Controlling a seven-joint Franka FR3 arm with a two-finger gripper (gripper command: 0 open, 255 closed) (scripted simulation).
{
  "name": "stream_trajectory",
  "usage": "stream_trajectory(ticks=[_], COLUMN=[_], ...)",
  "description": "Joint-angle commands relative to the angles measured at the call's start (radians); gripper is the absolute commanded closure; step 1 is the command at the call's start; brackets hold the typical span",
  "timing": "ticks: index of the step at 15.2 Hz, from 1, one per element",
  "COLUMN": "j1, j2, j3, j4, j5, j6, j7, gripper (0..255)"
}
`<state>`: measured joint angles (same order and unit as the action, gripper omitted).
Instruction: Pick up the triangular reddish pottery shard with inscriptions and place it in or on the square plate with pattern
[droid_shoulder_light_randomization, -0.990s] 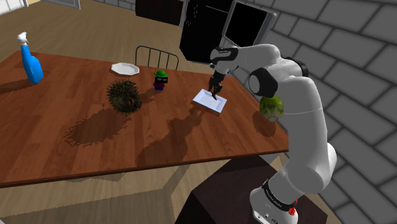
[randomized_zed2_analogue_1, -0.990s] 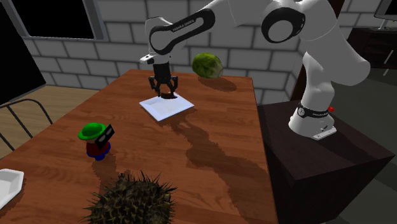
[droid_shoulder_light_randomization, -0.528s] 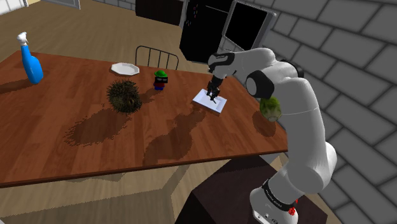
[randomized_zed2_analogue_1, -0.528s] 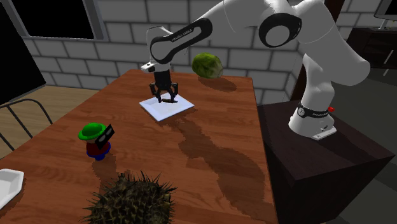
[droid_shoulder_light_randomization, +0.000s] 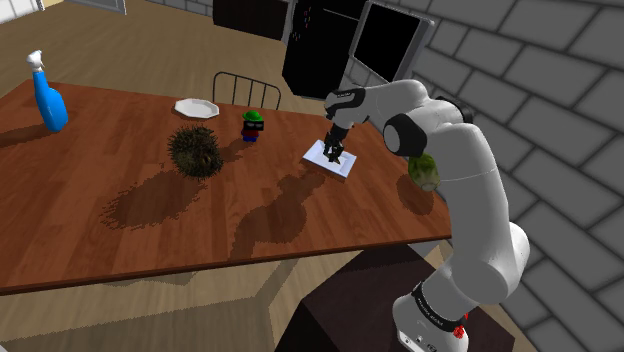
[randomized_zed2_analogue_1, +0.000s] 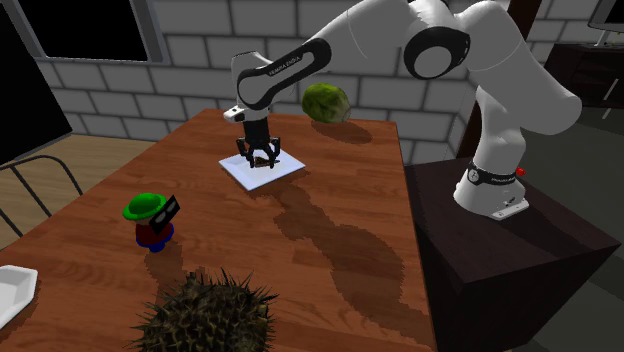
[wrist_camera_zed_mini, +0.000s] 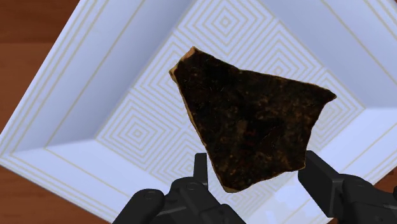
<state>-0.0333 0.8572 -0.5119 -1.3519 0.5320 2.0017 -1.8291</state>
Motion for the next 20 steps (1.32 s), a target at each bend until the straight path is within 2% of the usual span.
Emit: stream_trajectory(ticks=[1, 3, 4, 9, 13, 20], j1=[0.000, 0.000, 0.000, 0.000, -0.005, -0.005], j2=[0.001, 0.001, 0.001, 0.001, -0.048, -0.048], j3=[0.000, 0.000, 0.000, 0.000, -0.021, -0.021], j4=[0.001, 0.001, 0.001, 0.001, 0.046, 0.046], j5=[0.000, 0.000, 0.000, 0.000, -0.027, -0.027], j6=[0.000, 0.000, 0.000, 0.000, -0.090, -0.090], j7=[0.000, 0.000, 0.000, 0.000, 0.017, 0.017], gripper=[255, 255, 0, 0, 0, 0])
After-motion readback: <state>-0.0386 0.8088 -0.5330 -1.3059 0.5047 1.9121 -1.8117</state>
